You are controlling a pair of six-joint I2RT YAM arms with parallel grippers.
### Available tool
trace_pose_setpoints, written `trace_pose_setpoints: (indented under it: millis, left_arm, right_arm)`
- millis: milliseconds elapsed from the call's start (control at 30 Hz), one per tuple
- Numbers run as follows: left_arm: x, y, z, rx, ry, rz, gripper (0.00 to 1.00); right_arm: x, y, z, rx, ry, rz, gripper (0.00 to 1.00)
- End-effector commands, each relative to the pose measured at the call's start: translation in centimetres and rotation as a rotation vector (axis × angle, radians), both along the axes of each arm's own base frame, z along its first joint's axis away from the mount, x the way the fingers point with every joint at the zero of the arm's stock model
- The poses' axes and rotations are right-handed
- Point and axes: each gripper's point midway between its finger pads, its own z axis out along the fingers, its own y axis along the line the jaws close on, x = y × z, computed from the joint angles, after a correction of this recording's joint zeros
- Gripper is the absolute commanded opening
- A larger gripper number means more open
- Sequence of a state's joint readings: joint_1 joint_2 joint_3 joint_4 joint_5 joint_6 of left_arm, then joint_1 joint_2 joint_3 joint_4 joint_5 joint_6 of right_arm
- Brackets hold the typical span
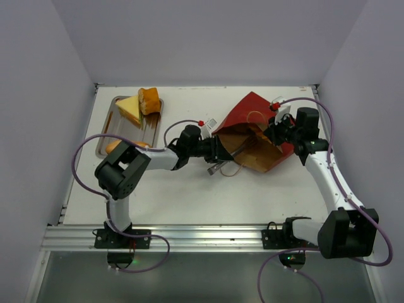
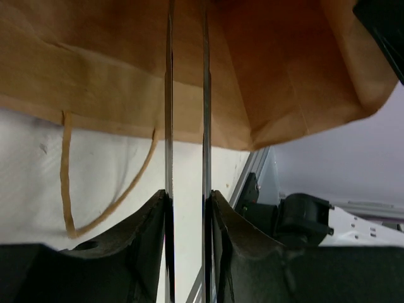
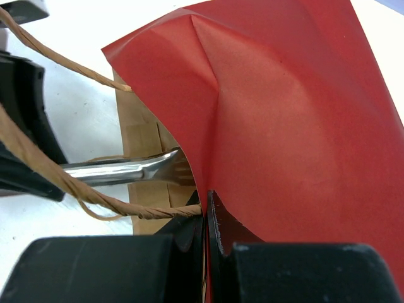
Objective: Take the fake bread out of the paper bag
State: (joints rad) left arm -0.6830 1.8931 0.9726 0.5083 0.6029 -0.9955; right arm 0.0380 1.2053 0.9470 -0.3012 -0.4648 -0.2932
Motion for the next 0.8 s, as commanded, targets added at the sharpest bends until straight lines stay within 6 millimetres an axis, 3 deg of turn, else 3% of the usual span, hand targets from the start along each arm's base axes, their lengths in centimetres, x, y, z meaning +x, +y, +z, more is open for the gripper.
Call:
trace_pose_setpoints:
  millis: [0,333,767]
  left_arm:
    - [2.9,-1.8,2.9,-0.079,-0.115,0.05,0.36]
    - [5.3,-2.8,-0.7,-0.019,-0.054,0.12,0.45]
    - [6.3,-4.0,-1.1,-0.086,0.037,0.154,0.47]
  right_arm:
    - [0.4,0.2,0.8,0.009,-0.013,0.015,0.02]
    - [0.4,0.2,0.7,0.008,-0.011,0.014,0.02]
    - [0.3,0.3,0.7,0.011,-0.013,0.018,0.02]
